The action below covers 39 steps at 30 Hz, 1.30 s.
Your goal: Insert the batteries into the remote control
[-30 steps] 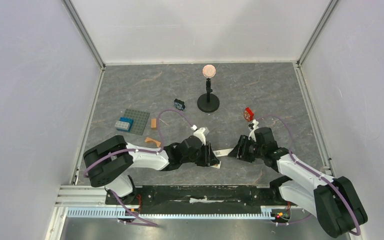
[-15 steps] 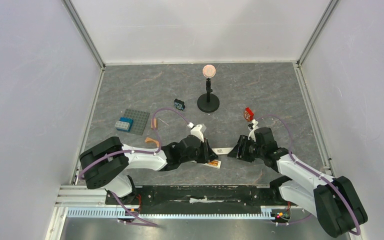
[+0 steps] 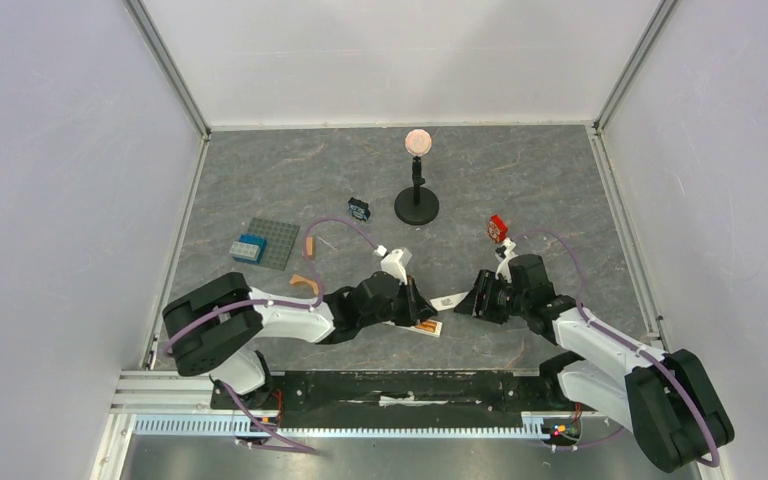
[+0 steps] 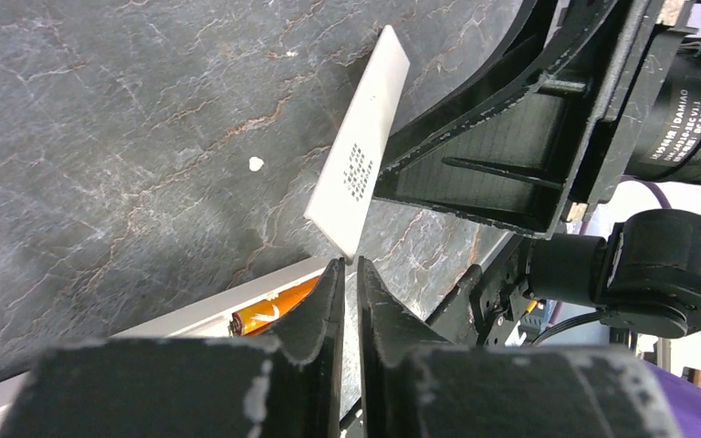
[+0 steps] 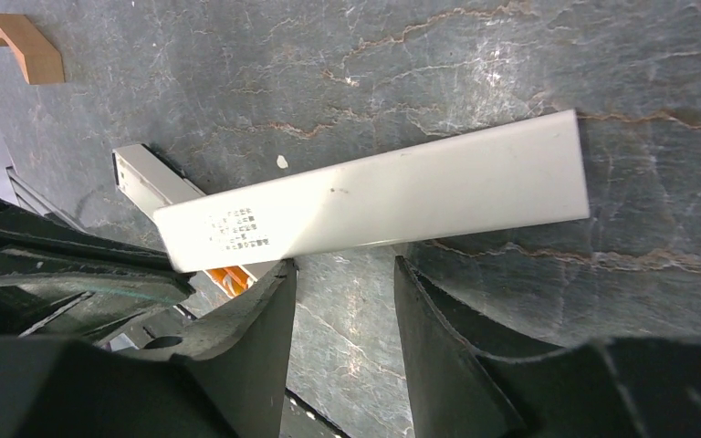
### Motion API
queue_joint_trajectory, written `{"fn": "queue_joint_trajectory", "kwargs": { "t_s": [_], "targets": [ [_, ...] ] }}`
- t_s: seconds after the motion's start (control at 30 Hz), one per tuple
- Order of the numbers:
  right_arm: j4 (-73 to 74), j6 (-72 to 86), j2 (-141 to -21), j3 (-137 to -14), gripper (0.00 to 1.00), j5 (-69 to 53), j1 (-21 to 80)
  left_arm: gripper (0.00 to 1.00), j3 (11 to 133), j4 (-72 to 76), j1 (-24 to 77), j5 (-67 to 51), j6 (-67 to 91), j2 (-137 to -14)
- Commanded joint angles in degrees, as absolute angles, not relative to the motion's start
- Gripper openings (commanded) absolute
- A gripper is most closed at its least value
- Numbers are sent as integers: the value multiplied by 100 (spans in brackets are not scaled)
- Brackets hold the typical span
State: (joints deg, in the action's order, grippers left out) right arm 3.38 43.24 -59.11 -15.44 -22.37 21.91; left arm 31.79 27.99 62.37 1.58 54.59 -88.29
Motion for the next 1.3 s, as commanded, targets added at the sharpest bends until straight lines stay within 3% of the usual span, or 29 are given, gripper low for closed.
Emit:
{"fn": "queue_joint_trajectory", "kwargs": {
  "t_s": [0.0, 0.1, 0.4, 0.53, 0.73, 1.07, 1.27],
  "targets": [
    [436, 4210, -5990, -1408, 47, -2162, 2215, 10, 3206, 3300, 6237, 334, 5669, -9036],
    [440, 4211, -5965, -1413, 47, -2191, 2215, 2, 3221, 3362, 6234, 339, 5687, -9105],
    [586, 4161, -5859, -1513, 48, -2160, 2213, 3, 3240, 3352, 6226, 454, 5717, -9149],
    [956, 4039, -5690, -1770, 50, -1760, 2214, 26, 3430, 2933, 6230, 563, 5682, -9156],
    [1777, 3582, -5515, -2435, 55, -627, 2215, 42, 3789, 1955, 6228, 815, 6111, -9149],
    [1806, 3068, -5889, -2790, 71, 546, 2193, 53, 5199, -207, 6231, 1039, 6306, -9733],
    [1598, 2868, -6221, -2841, 73, 349, 2180, 54, 5499, -847, 6227, 1192, 6485, -10002]
  ]
}}
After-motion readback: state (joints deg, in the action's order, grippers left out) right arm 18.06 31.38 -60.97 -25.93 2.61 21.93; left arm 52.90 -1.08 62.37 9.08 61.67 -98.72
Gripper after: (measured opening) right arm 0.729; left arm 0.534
